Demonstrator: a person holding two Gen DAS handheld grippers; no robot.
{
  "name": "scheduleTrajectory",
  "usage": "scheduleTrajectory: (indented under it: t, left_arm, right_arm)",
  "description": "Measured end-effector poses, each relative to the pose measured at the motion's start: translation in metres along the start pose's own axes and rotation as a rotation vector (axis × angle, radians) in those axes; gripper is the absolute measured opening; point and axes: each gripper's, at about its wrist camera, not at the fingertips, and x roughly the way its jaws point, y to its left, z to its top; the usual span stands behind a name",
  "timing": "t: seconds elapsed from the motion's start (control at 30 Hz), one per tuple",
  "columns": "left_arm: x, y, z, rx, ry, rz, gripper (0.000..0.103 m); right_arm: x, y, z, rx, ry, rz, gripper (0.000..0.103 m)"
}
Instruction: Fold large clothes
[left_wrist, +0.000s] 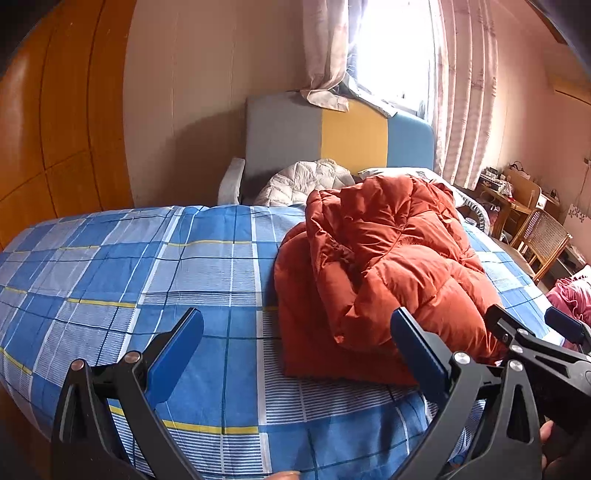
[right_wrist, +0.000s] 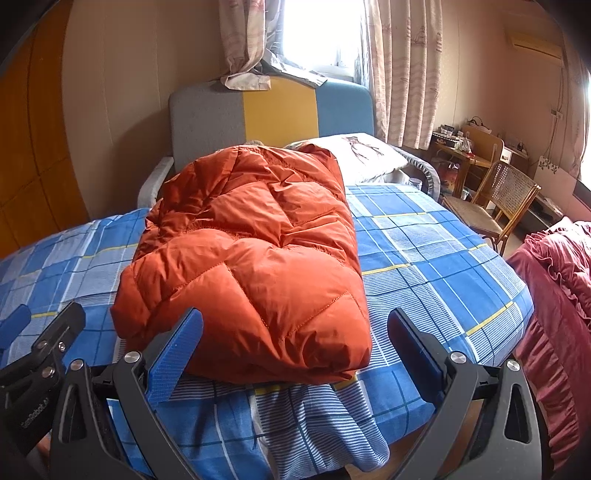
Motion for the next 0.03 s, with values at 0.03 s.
scheduleTrajectory:
  t: [0.03]
  left_arm:
    - [0.0003,0.001,-0.0003,-0.003,0.0,0.002,0.101]
  right_arm:
    - [-0.0004,0.0001,-0.0002,-0.001,-0.001,0.0,0.1]
